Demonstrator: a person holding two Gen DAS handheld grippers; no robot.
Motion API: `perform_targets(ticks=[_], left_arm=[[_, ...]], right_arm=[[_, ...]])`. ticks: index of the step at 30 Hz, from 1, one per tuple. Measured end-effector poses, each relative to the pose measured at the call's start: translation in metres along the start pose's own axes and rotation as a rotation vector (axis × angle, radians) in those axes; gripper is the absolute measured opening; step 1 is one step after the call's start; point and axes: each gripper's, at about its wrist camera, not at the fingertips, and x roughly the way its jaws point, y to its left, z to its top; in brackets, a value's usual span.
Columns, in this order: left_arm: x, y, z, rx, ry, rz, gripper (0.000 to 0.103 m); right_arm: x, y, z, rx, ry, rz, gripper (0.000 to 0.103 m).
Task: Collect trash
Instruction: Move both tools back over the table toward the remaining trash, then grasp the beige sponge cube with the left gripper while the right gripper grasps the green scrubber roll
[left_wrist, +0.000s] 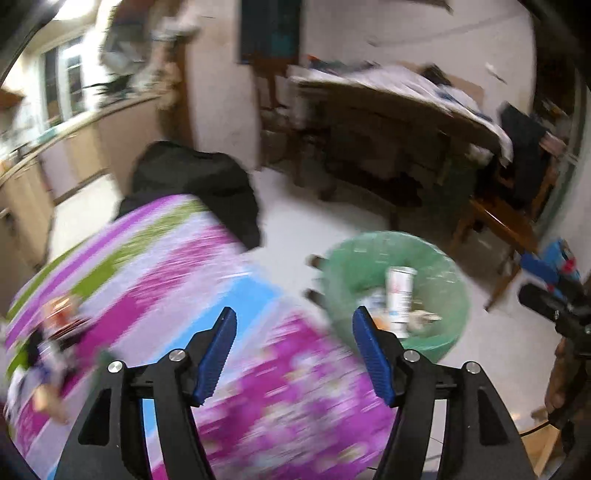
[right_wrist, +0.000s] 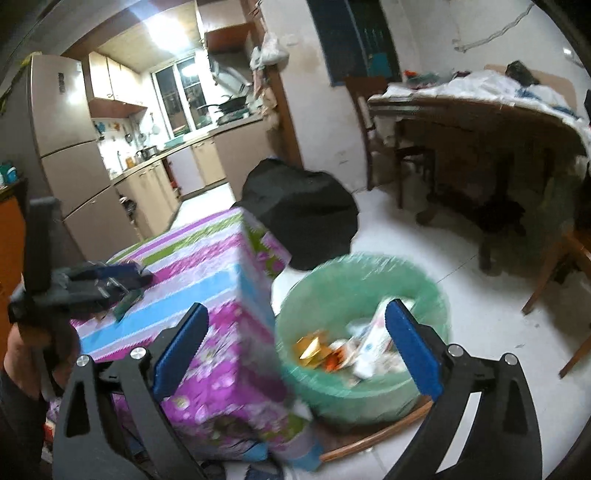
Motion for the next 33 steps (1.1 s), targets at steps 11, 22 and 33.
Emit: perform_targets(ticks=[11, 22, 33], left_arm=[[-0.078, 0.232, -0.127, -0.401, -0.011, 0.361, 0.074], [-0.018, 0.276, -0.139, -0.481, 0.079, 0.336, 0.056], [-0.047, 0.264, -0.142, -0.474, -0.011, 0.301, 0.027]], right_arm=[[0.039, 0.067, -0.03, -0.06, 0.115, 0.121, 0.093], [0.073, 0.149, -0.032, -0.152, 0.215, 0.264, 0.093], [0.181, 0.252, -0.014, -0.108, 0.401, 0.442, 0.058]])
